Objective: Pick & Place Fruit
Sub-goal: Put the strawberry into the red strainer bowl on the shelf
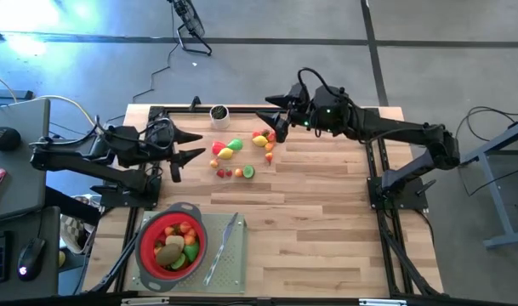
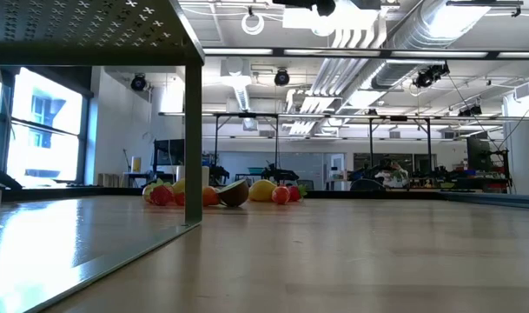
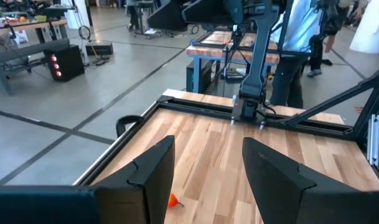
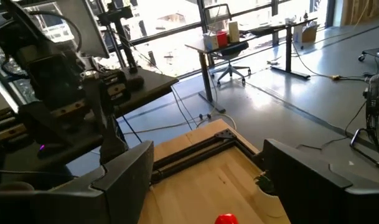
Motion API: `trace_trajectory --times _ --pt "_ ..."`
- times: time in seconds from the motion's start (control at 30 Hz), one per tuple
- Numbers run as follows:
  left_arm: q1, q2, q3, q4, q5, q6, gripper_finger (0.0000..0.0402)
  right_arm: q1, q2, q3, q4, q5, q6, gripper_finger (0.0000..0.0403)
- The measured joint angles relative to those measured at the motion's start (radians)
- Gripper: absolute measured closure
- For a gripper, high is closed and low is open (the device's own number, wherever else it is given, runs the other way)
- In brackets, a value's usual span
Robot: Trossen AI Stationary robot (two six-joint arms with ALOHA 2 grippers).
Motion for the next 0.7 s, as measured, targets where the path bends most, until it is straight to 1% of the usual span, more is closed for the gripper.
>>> trace_trajectory --times 0.07,0.27,0.43,0.57,0.7 --pt "0.0 0.008 0.0 0.009 0.0 -0.011 0.022 -0.009 0.0 0.0 -0.001 -0.008 -0.001 0.0109" --pt "0.0 0.057 0.0 0.04 0.004 -0.027 0.022 -0.04 0.0 0.0 -0.004 -0.078 -0.007 0.0109" --pt "0.0 0.097 0.0 0.116 0.029 -0.009 0.022 -0.06 0.0 0.0 -0.005 -0.098 -0.026 0.0109" --pt "0.0 0.115 0.0 0.122 0.041 0.0 0.022 -0.073 0.0 0.0 -0.015 -0.127 -0.026 0.0109" --pt "-0.001 0.138 0.0 0.124 0.062 -0.025 0.022 -0.074 0.0 0.0 -0.018 -0.132 -0.026 0.0109"
